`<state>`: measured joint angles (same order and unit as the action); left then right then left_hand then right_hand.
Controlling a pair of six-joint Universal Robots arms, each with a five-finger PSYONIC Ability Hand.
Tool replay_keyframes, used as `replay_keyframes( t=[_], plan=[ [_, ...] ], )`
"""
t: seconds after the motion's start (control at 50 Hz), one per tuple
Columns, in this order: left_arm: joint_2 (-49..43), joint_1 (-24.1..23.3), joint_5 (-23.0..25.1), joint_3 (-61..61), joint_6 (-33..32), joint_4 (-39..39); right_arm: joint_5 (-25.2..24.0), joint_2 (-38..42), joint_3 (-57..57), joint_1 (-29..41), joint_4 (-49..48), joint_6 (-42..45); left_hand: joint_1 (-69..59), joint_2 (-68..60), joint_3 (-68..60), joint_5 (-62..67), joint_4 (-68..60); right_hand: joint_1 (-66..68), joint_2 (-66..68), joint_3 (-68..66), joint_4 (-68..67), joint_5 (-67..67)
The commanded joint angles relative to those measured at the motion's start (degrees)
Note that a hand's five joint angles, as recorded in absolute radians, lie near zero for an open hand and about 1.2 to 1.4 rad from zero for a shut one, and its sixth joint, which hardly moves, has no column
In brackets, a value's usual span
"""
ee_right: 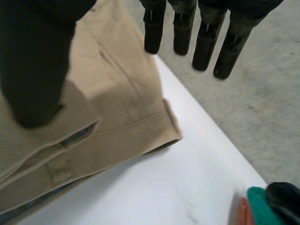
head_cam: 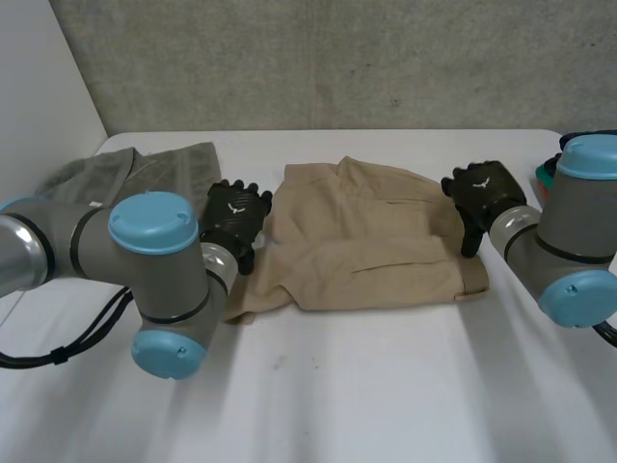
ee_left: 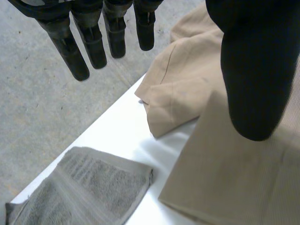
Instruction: Fold the laundry.
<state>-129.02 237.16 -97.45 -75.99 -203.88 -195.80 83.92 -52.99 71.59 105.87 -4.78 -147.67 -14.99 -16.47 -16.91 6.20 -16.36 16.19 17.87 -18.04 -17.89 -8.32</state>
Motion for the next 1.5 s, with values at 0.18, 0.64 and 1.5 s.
replay_keyframes(
  t=[0.18, 0.64, 1.5],
  plan=[
    [17.3, -1.0, 0.1, -17.8, 0.2, 0.5, -9.2, -16.4, 9.0, -2.1, 16.3, 2.0, -7.3, -5.8, -5.4, 6.1, -5.9, 3.8, 2.1, -2.0, -2.1, -1.7],
    [1.7, 1.0, 5.1, -7.5, 0.3, 7.3, -11.0, 0.7, 3.5, -2.2, 7.3, 2.1, -31.0, -29.5, -29.1, 29.8, -29.6, 24.3, 22.6, -22.5, -22.6, -22.2],
    [41.6, 0.8, 6.5, -4.8, 0.3, 26.0, -12.3, -36.1, -3.9, -7.7, 38.8, 12.1, -65.0, -63.5, -63.1, 63.8, -63.6, 63.8, 62.1, -62.0, -62.1, -61.7]
  ],
)
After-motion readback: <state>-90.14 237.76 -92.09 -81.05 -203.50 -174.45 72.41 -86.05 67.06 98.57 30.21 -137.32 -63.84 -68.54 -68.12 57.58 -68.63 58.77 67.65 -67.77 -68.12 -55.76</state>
